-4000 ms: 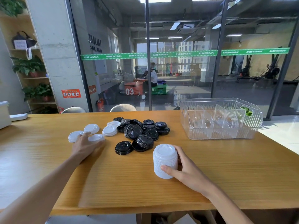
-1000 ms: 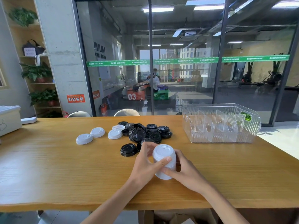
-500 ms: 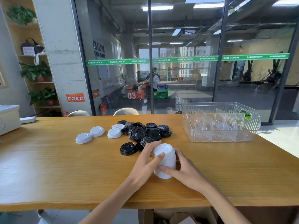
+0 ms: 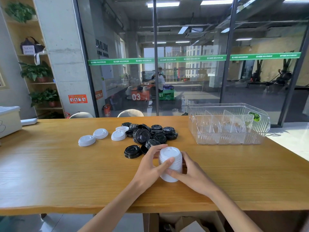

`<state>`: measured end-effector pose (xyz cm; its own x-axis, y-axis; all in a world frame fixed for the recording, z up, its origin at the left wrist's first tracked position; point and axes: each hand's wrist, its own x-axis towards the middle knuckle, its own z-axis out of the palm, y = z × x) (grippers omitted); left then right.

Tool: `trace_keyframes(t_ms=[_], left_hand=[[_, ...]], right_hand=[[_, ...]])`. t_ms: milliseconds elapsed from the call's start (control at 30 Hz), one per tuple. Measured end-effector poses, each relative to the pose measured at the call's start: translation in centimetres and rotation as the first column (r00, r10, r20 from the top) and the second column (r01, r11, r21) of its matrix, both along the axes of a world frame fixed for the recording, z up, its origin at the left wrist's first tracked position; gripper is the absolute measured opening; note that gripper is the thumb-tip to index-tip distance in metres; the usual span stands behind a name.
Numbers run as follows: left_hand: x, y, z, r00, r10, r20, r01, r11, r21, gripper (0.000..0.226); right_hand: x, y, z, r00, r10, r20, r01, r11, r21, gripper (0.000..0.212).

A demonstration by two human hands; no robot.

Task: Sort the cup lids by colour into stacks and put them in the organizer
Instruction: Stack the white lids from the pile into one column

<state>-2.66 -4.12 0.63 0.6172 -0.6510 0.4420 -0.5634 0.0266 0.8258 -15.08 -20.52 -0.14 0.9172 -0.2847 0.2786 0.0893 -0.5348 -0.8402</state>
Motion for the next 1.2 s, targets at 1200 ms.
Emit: trace_keyframes(t_ms=[1200], left_hand=[[0.6,0.1,0.1,0.978,-0.116,-0.174,0.112,0.993,-0.033,0.036]], right_hand=[[1.3,-0.4,0.2,0.999,0.009,0.042,-0.017,0.977,0.211,0.035]])
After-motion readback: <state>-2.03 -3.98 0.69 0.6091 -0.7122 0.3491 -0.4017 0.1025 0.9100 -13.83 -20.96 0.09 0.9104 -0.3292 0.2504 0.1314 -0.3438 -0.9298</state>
